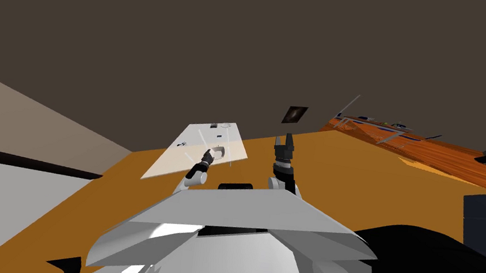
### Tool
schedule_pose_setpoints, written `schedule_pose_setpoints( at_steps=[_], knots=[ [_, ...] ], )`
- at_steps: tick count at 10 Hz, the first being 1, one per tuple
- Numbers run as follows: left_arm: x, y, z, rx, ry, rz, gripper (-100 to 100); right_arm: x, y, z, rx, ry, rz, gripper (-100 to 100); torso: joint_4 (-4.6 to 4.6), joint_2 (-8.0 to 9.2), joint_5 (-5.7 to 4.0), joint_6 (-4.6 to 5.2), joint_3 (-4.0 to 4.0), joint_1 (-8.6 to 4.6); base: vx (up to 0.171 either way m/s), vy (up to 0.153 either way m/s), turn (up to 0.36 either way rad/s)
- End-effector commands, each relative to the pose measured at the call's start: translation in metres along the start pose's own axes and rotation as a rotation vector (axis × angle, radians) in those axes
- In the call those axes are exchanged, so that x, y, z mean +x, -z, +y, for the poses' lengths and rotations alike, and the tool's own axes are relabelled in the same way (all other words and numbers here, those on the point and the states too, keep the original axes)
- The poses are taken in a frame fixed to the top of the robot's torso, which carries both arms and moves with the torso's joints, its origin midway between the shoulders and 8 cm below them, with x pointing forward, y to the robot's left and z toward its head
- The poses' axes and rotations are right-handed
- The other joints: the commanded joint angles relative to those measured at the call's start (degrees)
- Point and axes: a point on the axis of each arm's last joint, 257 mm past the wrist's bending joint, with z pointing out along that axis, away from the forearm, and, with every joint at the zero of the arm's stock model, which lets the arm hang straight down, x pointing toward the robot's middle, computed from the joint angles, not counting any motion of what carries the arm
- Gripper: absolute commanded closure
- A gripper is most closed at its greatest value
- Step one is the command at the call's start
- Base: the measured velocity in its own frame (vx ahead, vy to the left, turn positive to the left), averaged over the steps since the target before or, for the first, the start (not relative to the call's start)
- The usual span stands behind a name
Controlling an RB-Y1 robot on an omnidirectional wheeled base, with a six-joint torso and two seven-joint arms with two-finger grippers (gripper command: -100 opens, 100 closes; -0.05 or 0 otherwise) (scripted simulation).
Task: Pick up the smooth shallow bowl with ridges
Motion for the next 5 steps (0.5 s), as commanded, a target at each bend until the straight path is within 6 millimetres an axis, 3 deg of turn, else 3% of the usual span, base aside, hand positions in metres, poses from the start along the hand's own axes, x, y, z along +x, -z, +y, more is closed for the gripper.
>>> schedule_pose_setpoints(
  at_steps=[1,3,5],
  knots=[
    [-0.003,-0.001,0.023,-0.066,-0.011,-0.011,-100,0.000,0.000,0.000,0.000,0.000,0.000,0,0.00,0.00,0.00,0.00,0.00,0.00,0.054,-0.021,-0.025],
    [-0.005,-0.002,0.036,-0.105,-0.020,-0.017,-100,0.000,0.000,0.000,0.000,0.000,0.000,0,0.00,-0.03,0.00,0.01,-0.02,0.01,0.051,-0.014,-0.019],
    [-0.010,-0.001,0.061,-0.180,-0.037,-0.031,-100,0.000,0.000,0.000,0.000,0.000,0.000,0,0.01,0.04,0.01,-0.01,0.02,0.06,0.047,-0.002,-0.024]
  ],
)
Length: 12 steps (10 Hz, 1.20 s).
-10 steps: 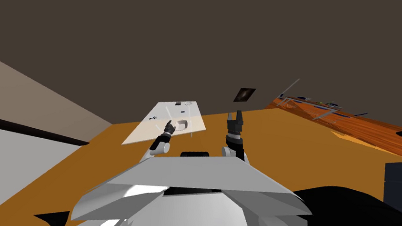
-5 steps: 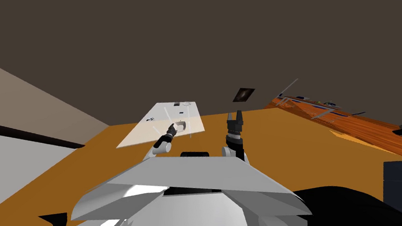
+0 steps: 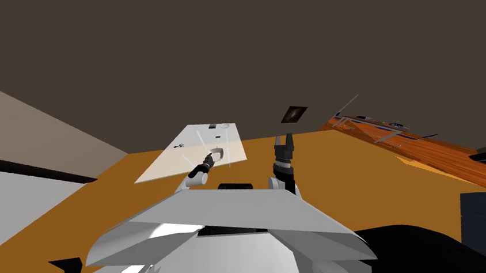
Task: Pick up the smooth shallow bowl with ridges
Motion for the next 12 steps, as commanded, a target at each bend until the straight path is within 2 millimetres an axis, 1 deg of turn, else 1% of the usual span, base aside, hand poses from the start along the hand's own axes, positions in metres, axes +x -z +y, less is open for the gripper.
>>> schedule_pose_setpoints(
  at_steps=[1,6,7,8,9,10,11,12],
  knots=[
    [-0.002,-0.002,0.022,-0.062,-0.013,-0.011,-100,0.000,0.000,0.000,0.000,0.000,0.000,0,0.00,0.00,0.00,0.00,0.00,0.00,0.058,0.000,-0.034],
    [-0.005,0.001,0.078,-0.212,-0.027,-0.037,-100,0.000,0.000,0.000,0.000,0.000,0.000,0,-0.02,-0.10,0.01,-0.01,-0.06,0.03,0.076,0.003,-0.029],
    [-0.007,0.006,0.097,-0.253,-0.023,-0.045,-100,0.000,0.000,0.000,0.000,0.000,0.000,0,-0.02,-0.08,0.00,-0.01,-0.05,0.02,0.071,0.018,-0.025],
    [-0.005,0.001,0.089,-0.228,-0.025,-0.040,-100,0.000,0.000,0.000,0.000,0.000,0.000,0,-0.02,-0.07,0.01,-0.01,-0.05,0.05,0.032,0.011,-0.005],
    [-0.005,0.002,0.091,-0.234,-0.025,-0.041,0,0.000,0.000,0.000,0.000,0.000,0.000,0,0.00,0.04,0.00,-0.01,0.01,0.04,0.006,0.001,0.001],
    [-0.001,-0.008,0.090,-0.234,-0.027,-0.036,-100,0.000,0.000,0.000,0.000,0.000,0.000,0,0.02,0.14,0.00,-0.01,0.07,0.01,-0.017,0.004,0.049],
    [0.004,-0.017,0.084,-0.224,-0.030,-0.029,-100,0.000,0.000,0.000,0.000,0.000,0.000,0,0.04,0.21,0.00,-0.01,0.11,0.01,-0.048,0.000,0.082],
    [0.003,-0.018,0.089,-0.235,-0.030,-0.031,-100,0.000,0.000,0.000,0.000,0.000,0.000,0,0.06,0.32,0.00,-0.01,0.17,0.01,-0.038,0.001,0.011]
  ],
)
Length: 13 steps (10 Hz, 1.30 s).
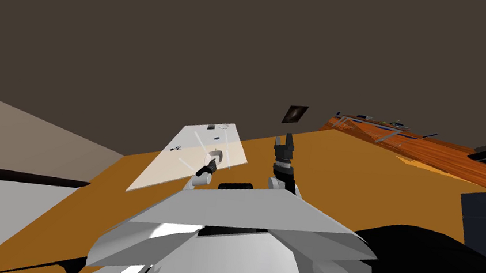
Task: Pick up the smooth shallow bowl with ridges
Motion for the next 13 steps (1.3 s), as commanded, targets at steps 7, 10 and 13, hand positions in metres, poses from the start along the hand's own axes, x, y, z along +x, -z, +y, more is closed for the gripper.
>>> schedule_pose_setpoints(
  at_steps=[7,10,13],
  knots=[
    [0.021,-0.034,-0.018,-0.001,-0.017,0.020,-100,0.000,0.000,0.000,0.000,0.000,0.000,0,-0.01,-0.04,0.00,-0.01,-0.02,0.01,-0.029,0.005,0.030],
    [0.031,-0.048,-0.026,-0.003,-0.026,0.029,-100,0.000,0.000,0.000,0.000,0.000,0.000,0,0.00,0.00,0.00,-0.01,0.00,0.01,-0.038,0.005,0.045],
    [0.042,-0.061,-0.037,-0.004,-0.036,0.038,-100,0.000,0.000,0.000,0.000,0.000,0.000,0,-0.03,-0.10,0.02,0.01,-0.06,0.05,-0.037,0.007,0.037]
  ],
)
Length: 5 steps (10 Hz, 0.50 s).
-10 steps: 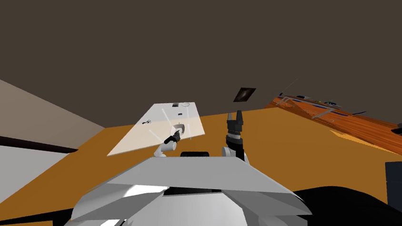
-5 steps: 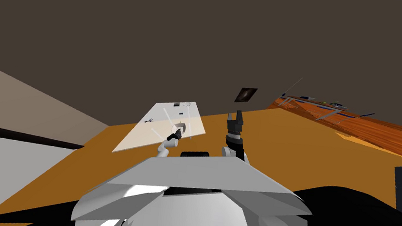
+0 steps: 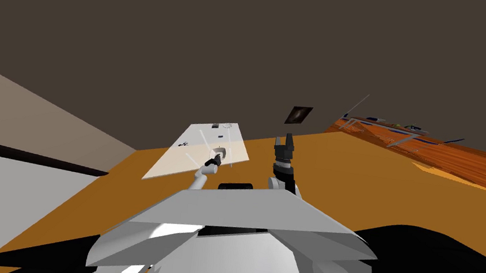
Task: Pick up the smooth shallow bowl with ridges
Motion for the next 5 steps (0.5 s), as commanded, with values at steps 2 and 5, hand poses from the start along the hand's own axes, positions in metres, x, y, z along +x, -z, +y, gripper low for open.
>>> schedule_pose_setpoints(
  at_steps=[2,5],
  knots=[
    [0.0003,-0.0005,-0.0005,0.001,0.000,0.000,100,0.0000,0.0000,0.0000,0.000,0.000,0.000,0,-0.01,-0.04,0.00,0.00,-0.02,-0.01,-0.006,0.001,0.003],
    [-0.0005,-0.0003,0.0043,-0.010,-0.001,-0.002,100,0.0000,0.0000,0.0000,0.000,0.000,0.000,0,0.13,0.02,-0.01,-0.05,0.08,-0.04,-0.002,0.000,-0.001]
  ],
)
